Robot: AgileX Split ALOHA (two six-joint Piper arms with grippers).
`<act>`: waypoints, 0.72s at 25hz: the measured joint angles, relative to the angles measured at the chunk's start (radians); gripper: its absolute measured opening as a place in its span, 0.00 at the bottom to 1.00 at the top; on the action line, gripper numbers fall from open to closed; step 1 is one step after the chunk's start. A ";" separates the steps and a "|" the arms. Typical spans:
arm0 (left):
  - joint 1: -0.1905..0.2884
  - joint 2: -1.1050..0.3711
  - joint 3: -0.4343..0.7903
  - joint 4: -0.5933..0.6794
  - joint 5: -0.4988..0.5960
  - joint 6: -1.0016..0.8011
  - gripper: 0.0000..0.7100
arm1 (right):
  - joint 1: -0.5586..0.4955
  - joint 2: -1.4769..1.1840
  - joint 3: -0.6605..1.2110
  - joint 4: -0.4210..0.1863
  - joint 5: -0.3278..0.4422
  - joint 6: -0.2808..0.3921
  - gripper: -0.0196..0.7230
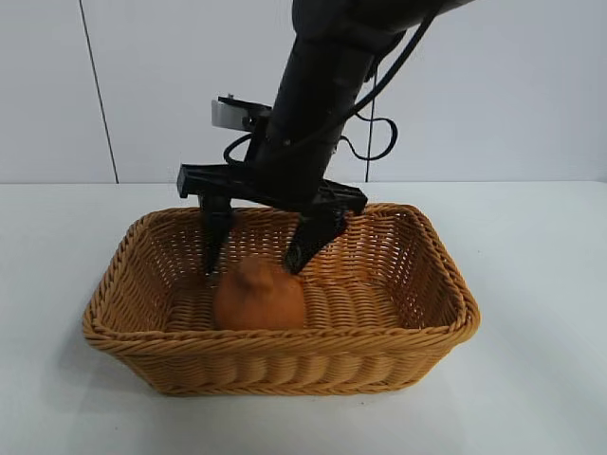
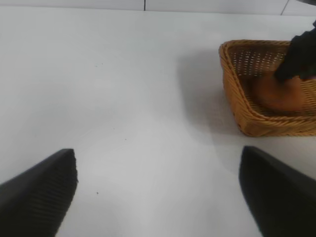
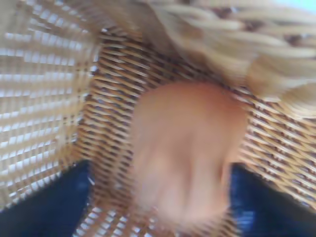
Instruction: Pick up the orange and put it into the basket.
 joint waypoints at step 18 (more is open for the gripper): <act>0.000 0.000 0.000 0.000 0.000 0.000 0.90 | -0.116 -0.006 -0.348 -0.278 0.204 0.049 0.94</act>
